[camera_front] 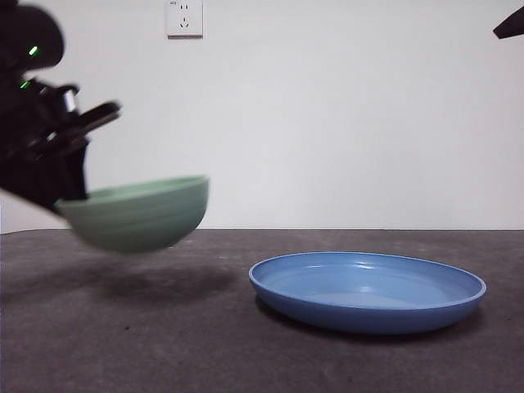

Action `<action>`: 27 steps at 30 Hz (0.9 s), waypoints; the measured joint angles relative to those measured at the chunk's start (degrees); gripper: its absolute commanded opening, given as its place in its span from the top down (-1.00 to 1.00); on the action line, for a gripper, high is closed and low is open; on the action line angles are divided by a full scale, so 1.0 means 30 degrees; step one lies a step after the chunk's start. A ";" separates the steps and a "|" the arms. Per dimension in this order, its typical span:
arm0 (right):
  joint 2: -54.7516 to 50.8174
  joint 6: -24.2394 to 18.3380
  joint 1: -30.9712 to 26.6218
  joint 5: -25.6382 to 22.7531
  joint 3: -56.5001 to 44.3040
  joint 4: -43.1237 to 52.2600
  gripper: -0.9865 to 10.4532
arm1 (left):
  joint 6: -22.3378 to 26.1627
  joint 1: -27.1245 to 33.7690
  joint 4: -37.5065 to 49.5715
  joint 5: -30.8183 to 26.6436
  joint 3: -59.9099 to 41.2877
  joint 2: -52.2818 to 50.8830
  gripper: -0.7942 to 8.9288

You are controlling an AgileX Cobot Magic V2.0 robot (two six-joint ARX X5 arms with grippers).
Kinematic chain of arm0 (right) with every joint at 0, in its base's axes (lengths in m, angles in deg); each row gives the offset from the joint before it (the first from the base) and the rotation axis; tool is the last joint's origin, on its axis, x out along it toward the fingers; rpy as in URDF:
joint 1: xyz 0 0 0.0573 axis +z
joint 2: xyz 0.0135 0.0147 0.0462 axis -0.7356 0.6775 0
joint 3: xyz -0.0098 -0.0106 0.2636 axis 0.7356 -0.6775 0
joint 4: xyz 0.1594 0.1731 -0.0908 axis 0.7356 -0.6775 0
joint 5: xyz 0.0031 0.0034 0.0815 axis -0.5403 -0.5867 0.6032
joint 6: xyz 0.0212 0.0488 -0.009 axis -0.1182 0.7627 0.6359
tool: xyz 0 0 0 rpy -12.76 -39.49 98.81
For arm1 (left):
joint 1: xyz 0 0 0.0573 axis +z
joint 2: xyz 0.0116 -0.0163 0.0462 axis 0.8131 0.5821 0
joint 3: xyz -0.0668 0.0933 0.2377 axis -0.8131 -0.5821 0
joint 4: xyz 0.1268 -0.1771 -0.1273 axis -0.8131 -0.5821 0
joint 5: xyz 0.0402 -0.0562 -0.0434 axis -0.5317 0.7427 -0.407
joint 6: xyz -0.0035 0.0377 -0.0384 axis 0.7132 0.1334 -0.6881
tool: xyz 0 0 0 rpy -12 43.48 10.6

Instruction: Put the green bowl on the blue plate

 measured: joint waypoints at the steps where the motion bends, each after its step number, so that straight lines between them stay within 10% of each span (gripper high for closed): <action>1: -0.0117 0.0000 0.0000 -0.0233 0.0000 -0.0109 -0.12 | -0.0036 -0.0255 -0.0270 -0.0117 0.0444 0.0109 0.81; 27: -0.2477 -0.0007 -0.0124 -0.2353 0.0000 -0.1902 -0.12 | -0.0226 -0.8466 -0.3840 -0.0627 1.2218 1.0775 0.81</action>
